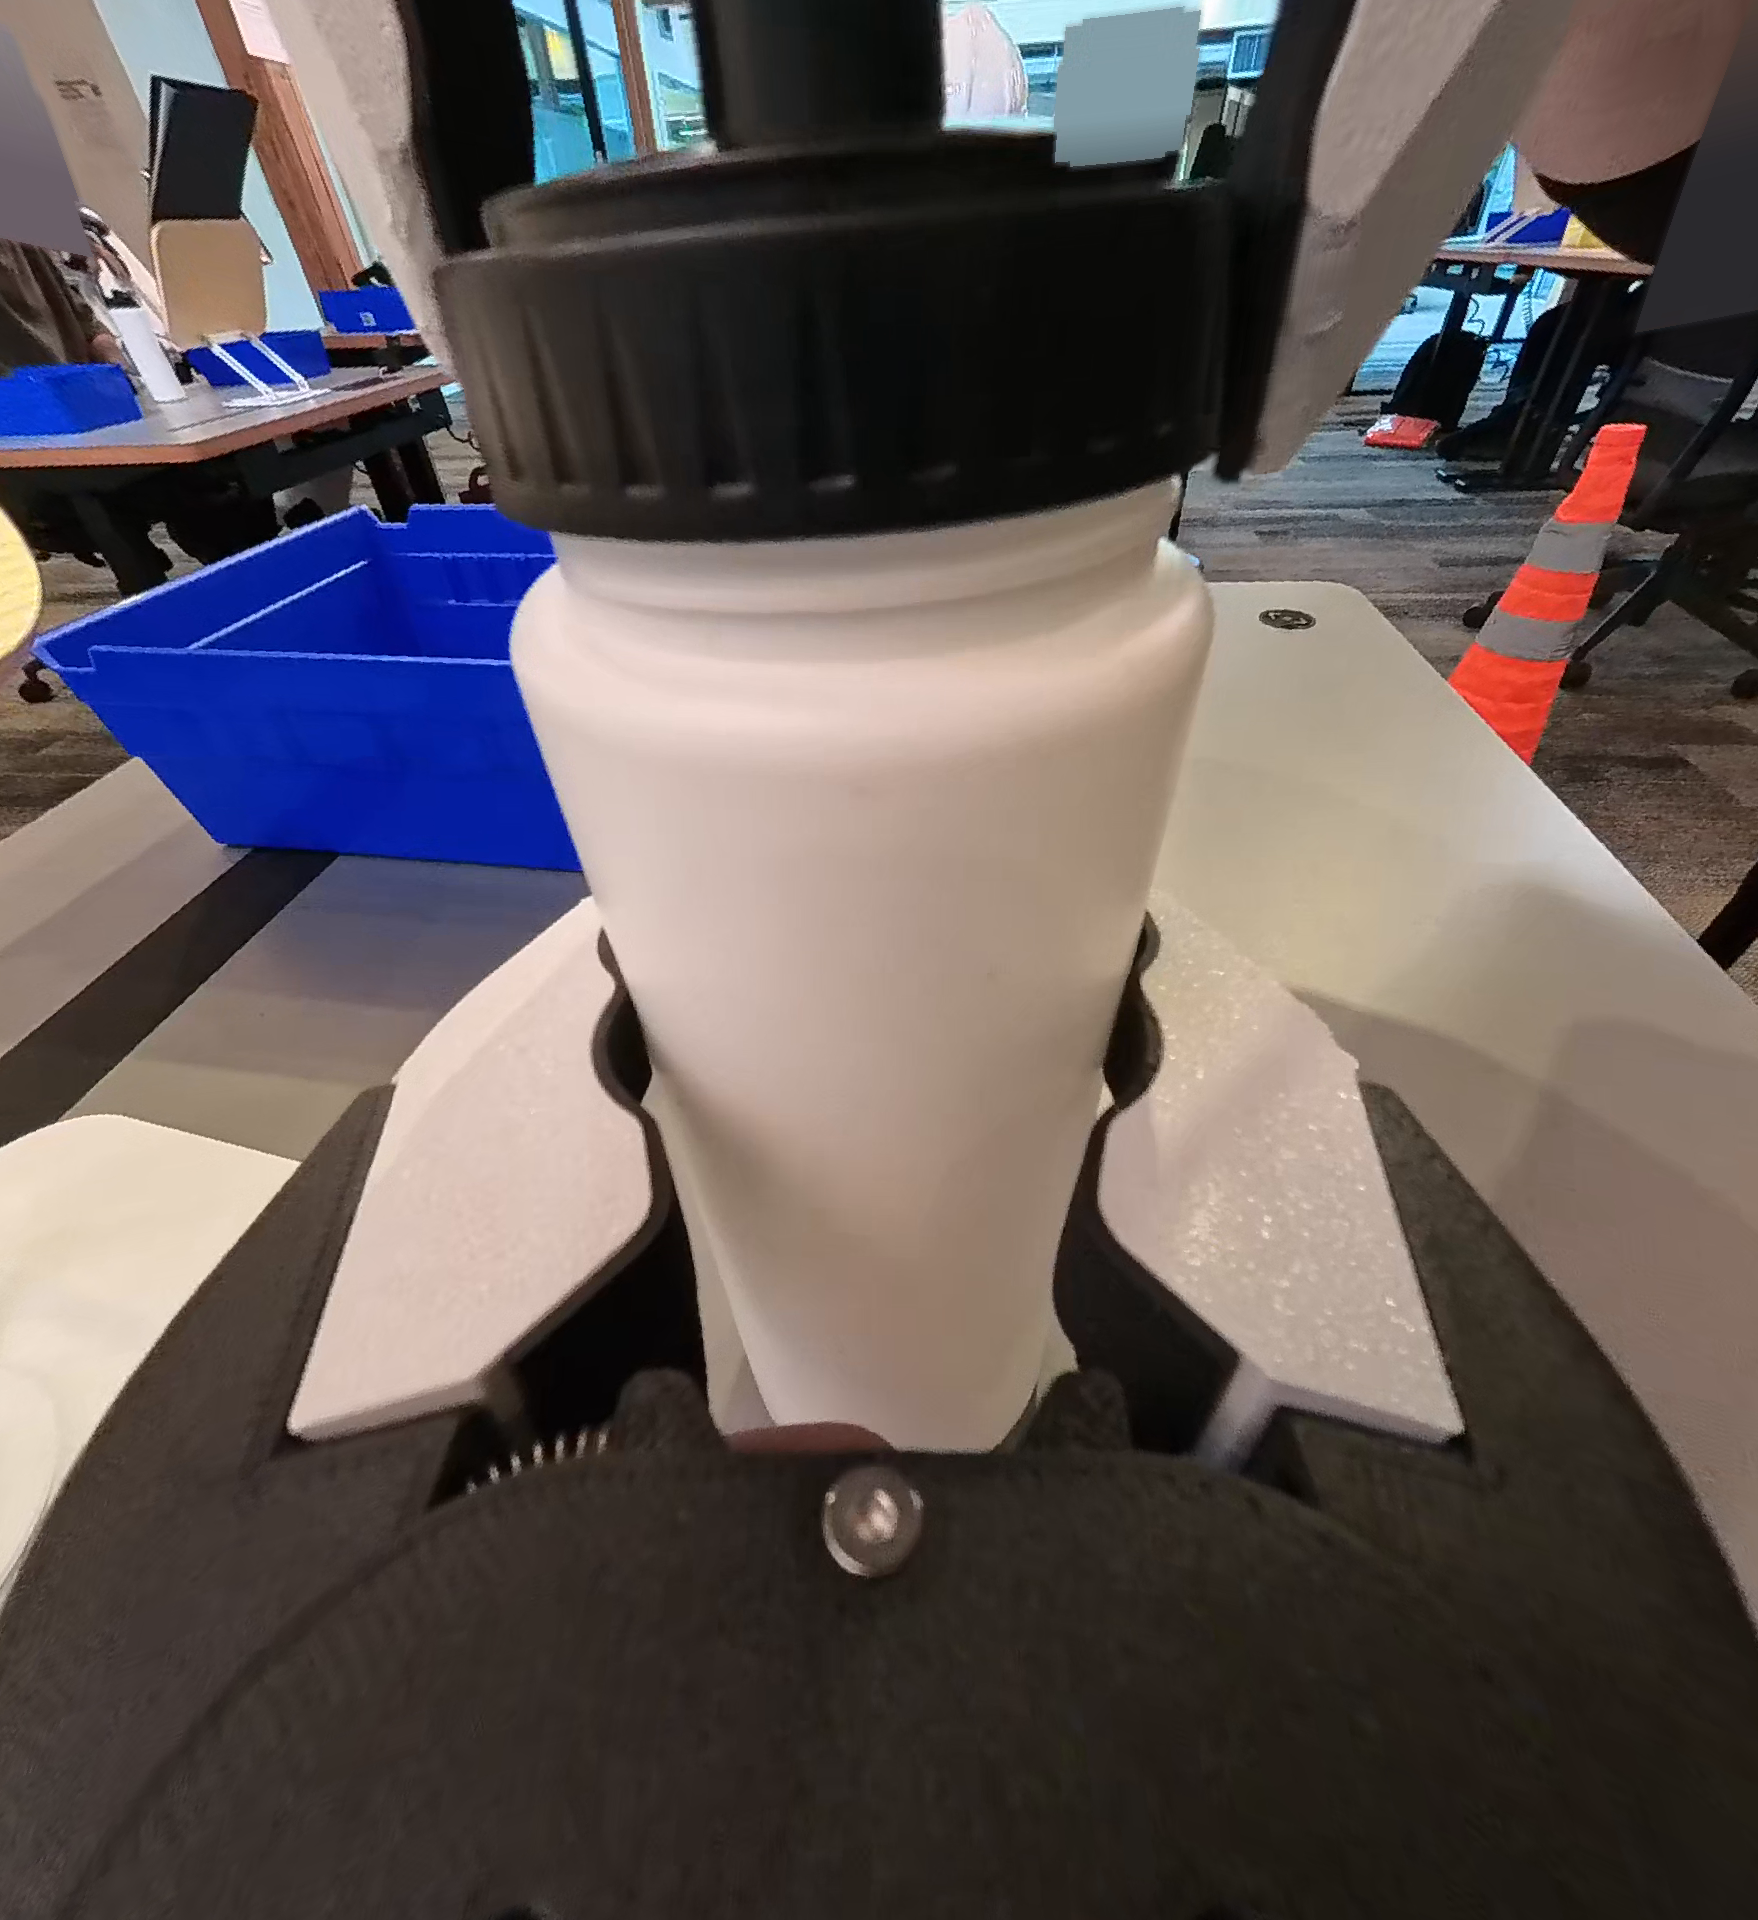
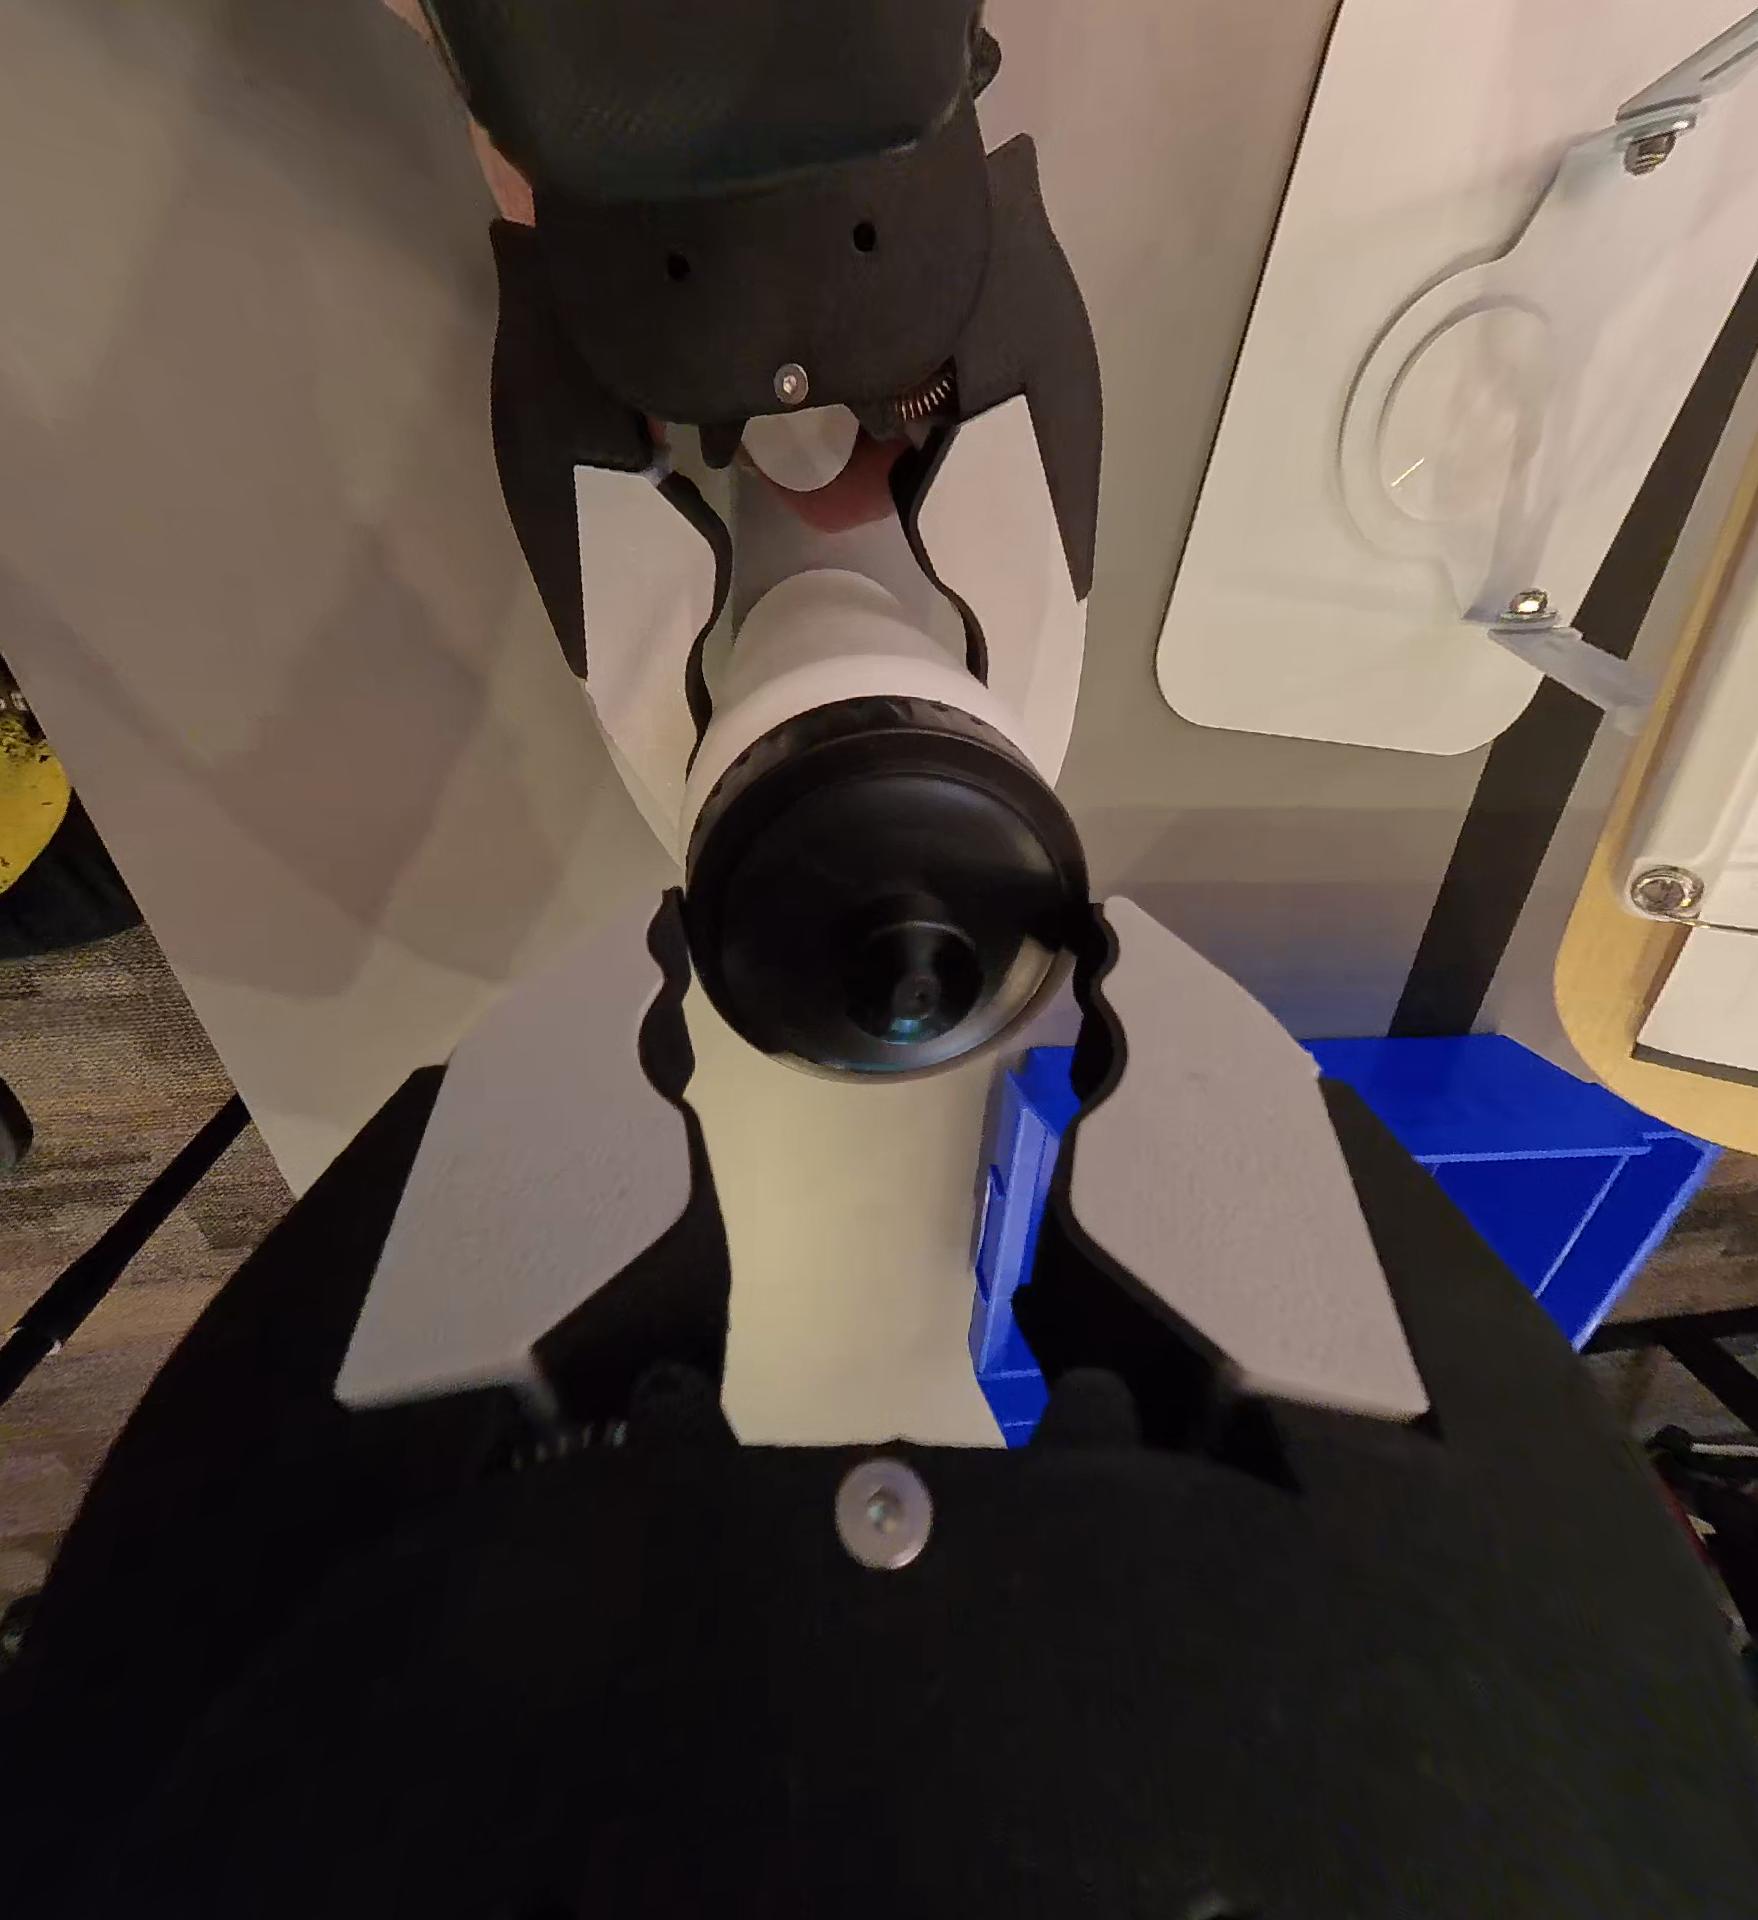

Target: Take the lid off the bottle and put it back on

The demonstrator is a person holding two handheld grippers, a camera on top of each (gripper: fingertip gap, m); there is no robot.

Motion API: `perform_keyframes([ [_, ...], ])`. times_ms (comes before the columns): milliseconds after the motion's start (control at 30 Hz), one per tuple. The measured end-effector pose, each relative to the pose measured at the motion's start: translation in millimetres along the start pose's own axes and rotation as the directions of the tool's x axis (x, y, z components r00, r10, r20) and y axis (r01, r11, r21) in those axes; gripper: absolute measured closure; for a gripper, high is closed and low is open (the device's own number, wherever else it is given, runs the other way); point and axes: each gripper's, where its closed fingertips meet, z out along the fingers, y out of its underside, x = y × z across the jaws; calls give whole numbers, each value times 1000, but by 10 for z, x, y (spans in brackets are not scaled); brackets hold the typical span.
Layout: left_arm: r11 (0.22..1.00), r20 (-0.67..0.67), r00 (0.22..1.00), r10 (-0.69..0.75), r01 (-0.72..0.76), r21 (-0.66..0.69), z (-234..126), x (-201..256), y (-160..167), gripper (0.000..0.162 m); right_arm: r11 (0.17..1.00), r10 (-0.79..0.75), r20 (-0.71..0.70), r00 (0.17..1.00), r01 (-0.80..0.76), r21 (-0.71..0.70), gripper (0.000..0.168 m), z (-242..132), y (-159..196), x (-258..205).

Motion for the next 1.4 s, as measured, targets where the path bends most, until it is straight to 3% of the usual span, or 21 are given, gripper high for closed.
perform_keyframes([
  [167,1000,-1,1000,-5,5,3,-3,-4,0,75,1000,-12,8,1000,12,-2,90,-32,7,-4],
  [500,1000,-4,1000,-2,2,1,3,2,0,75,1000,-14,49,999,13,15,99,-46,4,1],
  [767,1000,-6,1000,-3,3,1,2,0,1,75,979,-202,28,979,203,-24,99,-42,6,16],
  [833,1000,-5,1000,-7,7,1,-2,-4,3,75,989,-142,35,989,143,-28,99,-37,5,17],
  [967,1000,-6,1000,-14,14,3,-6,-13,3,75,971,239,66,969,-238,-16,98,-41,-16,9],
  [1033,1000,-8,1000,0,0,-1,7,11,0,75,965,260,49,964,-259,-28,98,-46,10,-23],
  [1100,1000,-10,1000,4,-4,-5,15,25,-1,75,973,227,56,972,-225,-45,97,-54,32,-47],
  [1167,1000,-10,1000,-2,2,-2,10,18,1,75,988,149,56,987,-147,-43,76,-69,42,-38],
  [1267,1000,-11,1000,3,-3,-5,16,25,0,75,999,-10,4,1000,10,-39,79,-110,55,45],
  [1400,1000,-10,1000,1,-1,-5,14,21,1,75,989,-144,45,989,145,-9,101,-95,7,-2],
])
